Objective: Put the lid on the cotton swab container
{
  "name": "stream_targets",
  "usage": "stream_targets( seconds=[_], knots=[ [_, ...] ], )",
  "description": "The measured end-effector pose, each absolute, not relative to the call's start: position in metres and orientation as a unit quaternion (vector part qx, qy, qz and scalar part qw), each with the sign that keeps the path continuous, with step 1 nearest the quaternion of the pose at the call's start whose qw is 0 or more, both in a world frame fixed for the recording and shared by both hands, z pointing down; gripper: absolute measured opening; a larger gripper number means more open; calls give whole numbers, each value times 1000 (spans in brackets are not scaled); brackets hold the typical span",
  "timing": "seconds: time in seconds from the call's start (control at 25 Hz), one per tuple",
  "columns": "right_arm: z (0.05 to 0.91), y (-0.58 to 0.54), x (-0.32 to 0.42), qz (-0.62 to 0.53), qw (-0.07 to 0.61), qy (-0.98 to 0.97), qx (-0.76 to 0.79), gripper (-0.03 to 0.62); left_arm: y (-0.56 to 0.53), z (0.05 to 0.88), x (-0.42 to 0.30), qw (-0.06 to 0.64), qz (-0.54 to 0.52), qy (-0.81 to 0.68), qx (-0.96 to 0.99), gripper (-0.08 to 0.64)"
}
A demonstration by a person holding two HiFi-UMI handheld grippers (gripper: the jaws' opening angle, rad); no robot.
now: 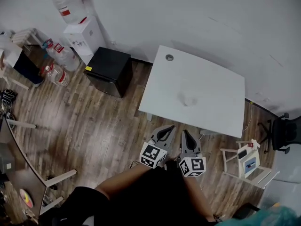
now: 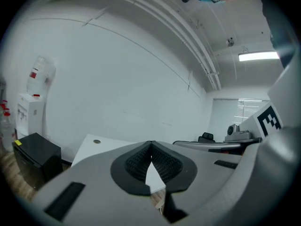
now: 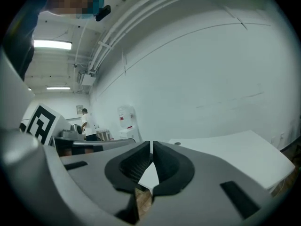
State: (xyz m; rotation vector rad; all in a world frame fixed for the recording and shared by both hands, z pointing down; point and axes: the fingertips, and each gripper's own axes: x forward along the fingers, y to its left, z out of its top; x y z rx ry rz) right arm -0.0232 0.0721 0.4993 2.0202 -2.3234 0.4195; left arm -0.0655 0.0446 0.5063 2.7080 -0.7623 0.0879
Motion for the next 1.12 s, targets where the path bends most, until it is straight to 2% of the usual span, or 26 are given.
stream_targets(
  seconds=[0.2,0.48,1.12],
  knots=[
    [480,90,-43,113,2,-753,648,31,59,491,-79,140,21,-288,947,12],
    [479,121,-26,95,31,-718,688,31,92,484,-61,105,42,-279,954,12],
    [480,152,-30,94,40,-722,684,31,133,486,-72,88,75,-313,943,12]
  ],
)
